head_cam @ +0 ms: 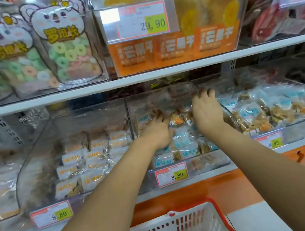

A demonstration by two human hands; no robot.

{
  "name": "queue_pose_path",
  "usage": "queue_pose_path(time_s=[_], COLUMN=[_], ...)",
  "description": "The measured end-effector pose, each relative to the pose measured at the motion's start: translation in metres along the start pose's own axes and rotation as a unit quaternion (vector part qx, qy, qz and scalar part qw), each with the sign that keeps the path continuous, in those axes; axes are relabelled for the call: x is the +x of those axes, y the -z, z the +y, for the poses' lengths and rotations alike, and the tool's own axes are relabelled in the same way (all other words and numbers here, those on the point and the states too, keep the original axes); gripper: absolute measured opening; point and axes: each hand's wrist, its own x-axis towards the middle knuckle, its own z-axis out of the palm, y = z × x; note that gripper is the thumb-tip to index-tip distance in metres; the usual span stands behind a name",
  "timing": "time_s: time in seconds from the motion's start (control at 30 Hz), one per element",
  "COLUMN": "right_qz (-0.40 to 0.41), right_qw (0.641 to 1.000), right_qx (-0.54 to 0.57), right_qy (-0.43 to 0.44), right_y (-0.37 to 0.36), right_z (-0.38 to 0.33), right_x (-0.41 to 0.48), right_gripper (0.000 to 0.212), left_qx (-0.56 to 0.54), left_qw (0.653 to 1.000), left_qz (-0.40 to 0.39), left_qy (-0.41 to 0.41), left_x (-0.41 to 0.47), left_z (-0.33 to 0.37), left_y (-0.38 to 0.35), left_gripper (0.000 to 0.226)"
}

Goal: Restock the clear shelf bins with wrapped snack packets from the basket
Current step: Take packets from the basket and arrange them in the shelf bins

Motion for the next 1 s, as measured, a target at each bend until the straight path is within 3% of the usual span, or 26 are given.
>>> queue_pose_path(time_s=[0.07,0.17,0.27,0.4,0.5,0.6,0.7,0.77,0.83,0.9,1.0], right_qz=[-0.009,-0.110,-0.138,-0.167,-0.101,0.036,0.050,-0.009,-0.131,-0.269,-0.410], right_qw=[1.000,0.987,0.975,0.965,0.977,0.958,0.934,0.932,0.929,0.914,0.877], right_qx=[-0.025,0.114,0.173,0.198,0.184,0.284,0.346,0.344,0.319,0.277,0.239], right_qy=[0.004,-0.023,-0.030,-0.046,-0.040,-0.016,0.066,0.114,0.133,0.127,0.081], right_y=[0.000,-0.005,-0.007,-0.006,-0.003,0.013,0.018,0.003,-0.025,-0.068,-0.137], right_z=[0.000,-0.003,-0.010,-0.011,-0.004,-0.005,-0.020,-0.034,-0.047,-0.055,-0.063], right_x=[-0.007,-0.014,-0.016,-0.015,-0.024,-0.064,-0.131,-0.177,-0.215,-0.249,-0.301], right_gripper=[0.033,0.034,0.046,0.046,0.036,0.022,0.043,0.050,0.049,0.041,0.020], left_qx=[0.004,0.003,0.004,-0.005,-0.043,-0.112,-0.189,-0.195,-0.154,-0.126,-0.117], left_qw=[1.000,1.000,1.000,0.999,0.985,0.949,0.935,0.951,0.976,0.989,0.989], left_qz=[0.000,0.004,0.002,0.033,0.136,0.263,0.284,0.235,0.154,0.066,-0.034], left_qy=[-0.002,-0.008,-0.010,-0.035,-0.098,-0.132,-0.094,-0.056,-0.003,0.034,0.078], left_x=[0.003,0.005,0.002,-0.027,-0.073,-0.133,-0.193,-0.224,-0.249,-0.272,-0.309], left_z=[-0.001,-0.003,-0.002,0.003,0.007,0.008,-0.005,-0.022,-0.042,-0.062,-0.086], left_y=[-0.003,-0.006,-0.007,-0.003,0.007,-0.002,-0.040,-0.076,-0.111,-0.144,-0.182], left_gripper=[0.062,0.062,0.060,0.033,0.027,0.031,0.035,0.040,0.041,0.034,0.021])
